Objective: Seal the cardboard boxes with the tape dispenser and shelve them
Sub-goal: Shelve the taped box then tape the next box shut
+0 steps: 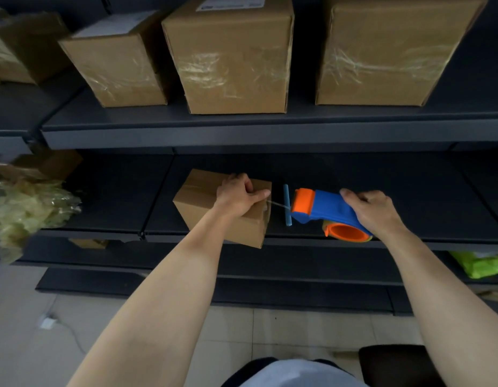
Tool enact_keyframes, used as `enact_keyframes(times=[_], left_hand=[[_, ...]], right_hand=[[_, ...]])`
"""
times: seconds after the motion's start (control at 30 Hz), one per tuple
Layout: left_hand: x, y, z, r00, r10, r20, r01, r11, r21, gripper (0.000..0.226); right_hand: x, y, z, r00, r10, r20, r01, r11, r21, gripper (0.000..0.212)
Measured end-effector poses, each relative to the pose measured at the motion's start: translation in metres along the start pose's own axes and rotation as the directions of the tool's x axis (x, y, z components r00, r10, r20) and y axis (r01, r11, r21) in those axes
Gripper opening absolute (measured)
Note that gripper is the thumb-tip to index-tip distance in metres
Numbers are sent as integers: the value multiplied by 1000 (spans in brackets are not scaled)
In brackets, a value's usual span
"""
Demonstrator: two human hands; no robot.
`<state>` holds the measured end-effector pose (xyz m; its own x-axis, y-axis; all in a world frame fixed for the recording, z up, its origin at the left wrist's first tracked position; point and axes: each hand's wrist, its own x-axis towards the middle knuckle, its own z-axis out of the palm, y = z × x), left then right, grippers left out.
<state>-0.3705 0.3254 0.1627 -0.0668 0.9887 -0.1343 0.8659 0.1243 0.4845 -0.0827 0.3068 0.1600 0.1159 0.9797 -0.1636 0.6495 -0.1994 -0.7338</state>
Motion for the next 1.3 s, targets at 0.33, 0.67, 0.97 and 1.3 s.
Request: enact_keyframes(times=[0.33, 0.67, 0.97, 1.3], left_hand=[[0, 0, 0, 1000, 20, 1, -20, 1000, 18, 38], [-1, 7, 9, 997, 25, -71, -13, 986, 169, 61], [-8, 17, 19, 993, -28, -113, 58, 960, 273, 85], [-12, 17, 22, 987, 26, -156, 20, 959, 283, 81]], right_hand=[[-9, 5, -13, 999, -1, -33, 0, 1000, -24, 58], [-10, -23, 44, 998, 9, -61, -29, 942, -333, 52], [-15, -68, 79, 982, -160, -97, 92, 864, -495, 46], [-38, -53, 90, 960, -257, -110, 153, 813, -562, 46]])
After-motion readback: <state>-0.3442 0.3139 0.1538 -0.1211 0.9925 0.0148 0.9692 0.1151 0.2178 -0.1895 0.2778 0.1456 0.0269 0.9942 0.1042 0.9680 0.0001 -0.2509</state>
